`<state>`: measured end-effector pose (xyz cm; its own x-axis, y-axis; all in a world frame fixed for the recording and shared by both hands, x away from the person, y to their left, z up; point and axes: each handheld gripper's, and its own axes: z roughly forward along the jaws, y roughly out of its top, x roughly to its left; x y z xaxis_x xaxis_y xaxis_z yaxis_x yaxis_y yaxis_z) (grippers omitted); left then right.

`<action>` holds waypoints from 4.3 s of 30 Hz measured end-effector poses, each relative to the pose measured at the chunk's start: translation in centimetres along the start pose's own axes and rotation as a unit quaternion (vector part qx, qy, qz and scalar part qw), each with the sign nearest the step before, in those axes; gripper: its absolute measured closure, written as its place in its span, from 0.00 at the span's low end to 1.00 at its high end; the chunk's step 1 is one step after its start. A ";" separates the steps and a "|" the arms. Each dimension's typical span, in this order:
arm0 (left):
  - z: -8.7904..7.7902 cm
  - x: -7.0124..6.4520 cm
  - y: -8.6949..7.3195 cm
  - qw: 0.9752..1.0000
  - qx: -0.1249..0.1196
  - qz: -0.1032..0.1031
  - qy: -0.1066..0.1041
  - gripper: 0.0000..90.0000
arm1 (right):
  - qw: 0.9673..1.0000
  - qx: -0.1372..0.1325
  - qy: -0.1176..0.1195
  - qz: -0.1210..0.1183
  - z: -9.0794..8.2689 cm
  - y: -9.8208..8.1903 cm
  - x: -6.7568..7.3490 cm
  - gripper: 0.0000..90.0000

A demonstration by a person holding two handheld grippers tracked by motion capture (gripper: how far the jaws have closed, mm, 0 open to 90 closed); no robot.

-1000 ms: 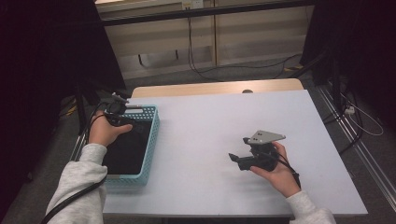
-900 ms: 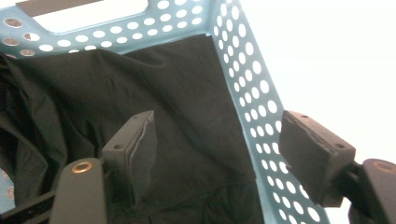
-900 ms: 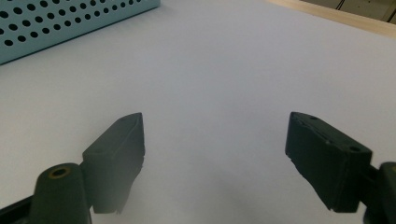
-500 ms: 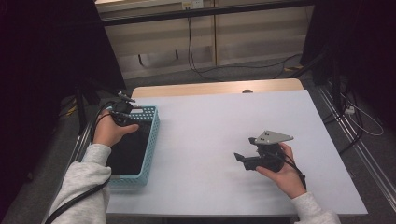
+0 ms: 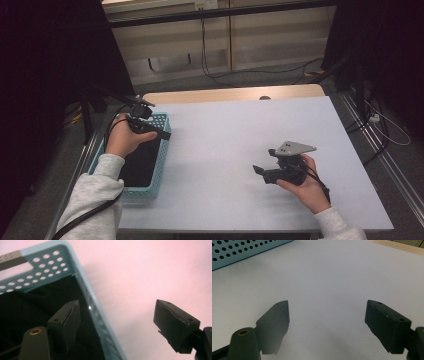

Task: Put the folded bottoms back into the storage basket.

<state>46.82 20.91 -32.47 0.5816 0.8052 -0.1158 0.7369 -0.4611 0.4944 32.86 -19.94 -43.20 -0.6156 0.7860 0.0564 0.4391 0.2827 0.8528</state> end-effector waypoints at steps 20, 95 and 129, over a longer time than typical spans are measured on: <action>1.0 -2.8 0.3 0.999 -0.014 0.028 -0.034 0.20 | 1.000 0.007 0.007 0.006 0.1 -0.1 0.2 0.21; 7.8 -9.0 -5.9 0.988 -0.043 0.087 -0.118 0.13 | 0.999 0.039 0.008 0.012 -2.8 -2.5 -0.7 0.18; 7.8 -8.0 -9.0 0.982 -0.080 0.098 -0.140 0.10 | 0.999 0.050 0.007 0.018 -2.9 -2.7 -0.8 0.17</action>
<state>38.24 15.65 -42.71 0.7954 0.5621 -0.2267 0.5506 -0.5140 0.6577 30.23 -22.99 -44.06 -0.6061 0.7898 0.0943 0.5241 0.3073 0.7943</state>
